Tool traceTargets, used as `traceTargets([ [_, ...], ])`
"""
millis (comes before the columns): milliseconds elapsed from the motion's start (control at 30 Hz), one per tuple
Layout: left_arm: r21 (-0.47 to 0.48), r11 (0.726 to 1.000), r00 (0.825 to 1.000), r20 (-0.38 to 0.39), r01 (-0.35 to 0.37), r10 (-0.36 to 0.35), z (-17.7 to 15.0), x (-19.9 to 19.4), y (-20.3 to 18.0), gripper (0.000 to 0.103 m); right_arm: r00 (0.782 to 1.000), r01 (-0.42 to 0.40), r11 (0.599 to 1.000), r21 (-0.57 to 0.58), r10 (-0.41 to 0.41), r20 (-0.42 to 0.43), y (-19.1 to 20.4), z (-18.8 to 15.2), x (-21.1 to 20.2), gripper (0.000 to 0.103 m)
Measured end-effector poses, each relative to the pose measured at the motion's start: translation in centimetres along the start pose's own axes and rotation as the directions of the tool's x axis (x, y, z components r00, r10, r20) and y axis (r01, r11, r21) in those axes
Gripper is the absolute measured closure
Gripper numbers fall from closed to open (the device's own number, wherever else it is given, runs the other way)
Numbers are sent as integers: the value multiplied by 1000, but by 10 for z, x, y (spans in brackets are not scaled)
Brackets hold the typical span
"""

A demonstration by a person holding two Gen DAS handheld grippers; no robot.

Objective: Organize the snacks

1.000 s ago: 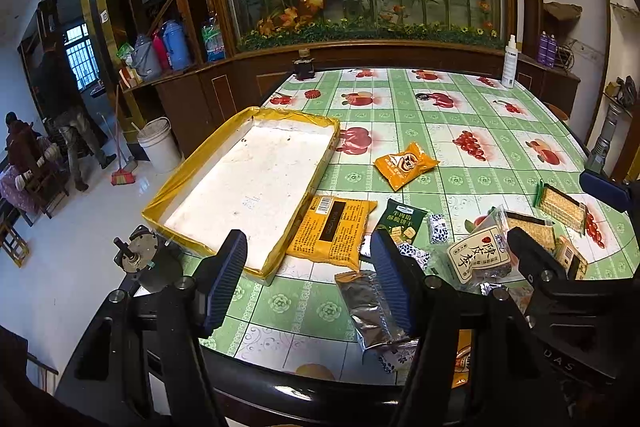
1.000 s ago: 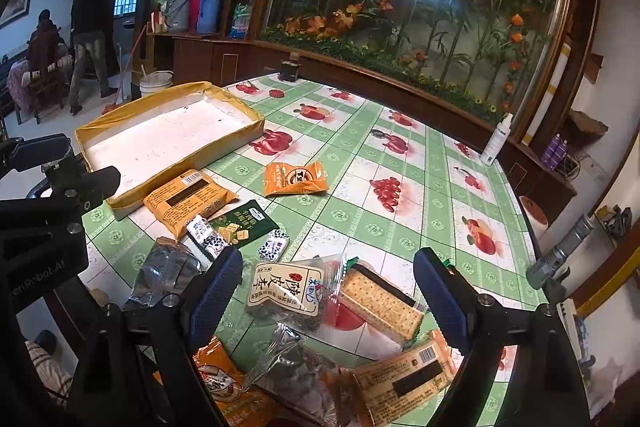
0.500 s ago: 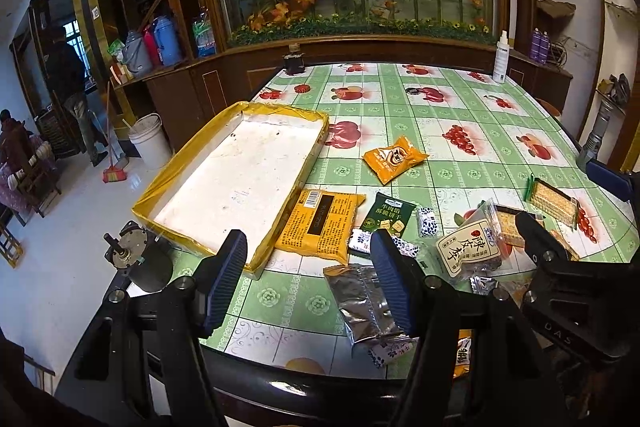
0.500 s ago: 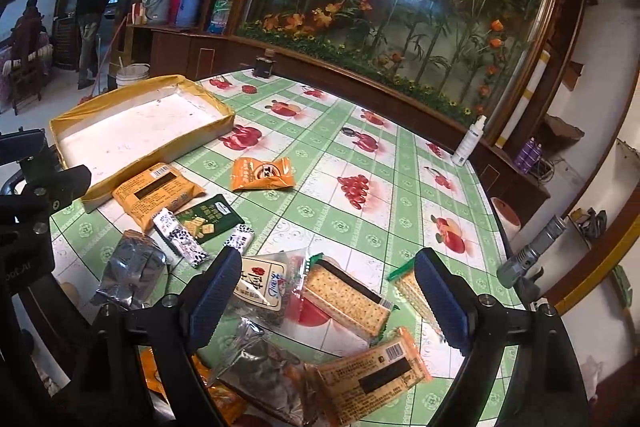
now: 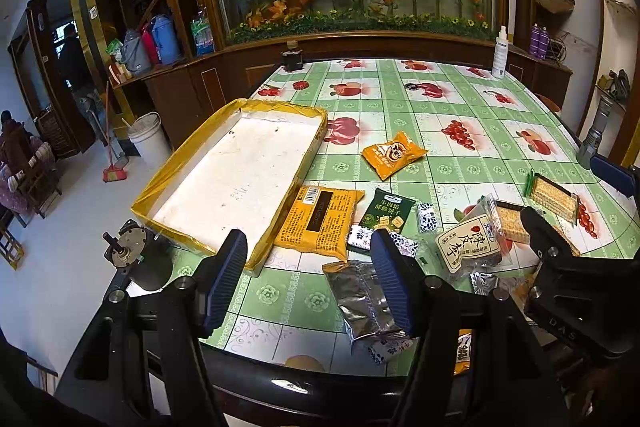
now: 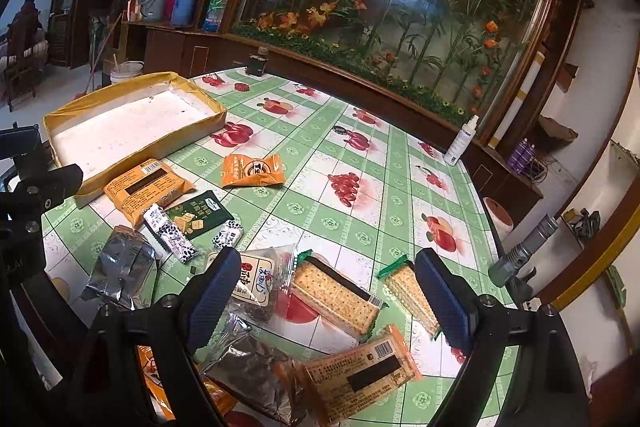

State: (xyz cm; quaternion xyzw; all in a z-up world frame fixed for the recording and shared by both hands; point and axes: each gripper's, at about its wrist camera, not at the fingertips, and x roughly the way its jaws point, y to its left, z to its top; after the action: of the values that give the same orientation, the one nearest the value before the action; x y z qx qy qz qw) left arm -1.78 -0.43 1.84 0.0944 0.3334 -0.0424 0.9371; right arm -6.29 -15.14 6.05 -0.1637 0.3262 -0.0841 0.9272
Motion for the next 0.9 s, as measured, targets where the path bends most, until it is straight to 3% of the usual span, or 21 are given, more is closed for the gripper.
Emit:
traceTargets([
  [400,4,1000,1000,-15,10,-10,0,6,1,40,1000,2,1000,-10,-2,-5,2,-1,2,13],
  [533,-45,994,993,-64,96,-99,0,16,16,40,994,-108,993,57,108,-7,-10,-3,5,13],
  [567,-62,990,988,-78,127,-131,-1,20,21,40,987,-161,983,89,163,-8,-15,-4,7,13],
  [633,-90,978,973,-114,190,-199,-3,29,28,40,949,-309,936,169,314,-1,-28,-10,14,13],
  [700,-102,969,961,-140,224,-237,-7,37,30,40,918,-387,894,226,397,1,-35,-15,22,13],
  [900,-118,939,901,-263,324,-344,-12,54,6,40,885,-437,859,268,464,-42,-33,-28,42,13],
])
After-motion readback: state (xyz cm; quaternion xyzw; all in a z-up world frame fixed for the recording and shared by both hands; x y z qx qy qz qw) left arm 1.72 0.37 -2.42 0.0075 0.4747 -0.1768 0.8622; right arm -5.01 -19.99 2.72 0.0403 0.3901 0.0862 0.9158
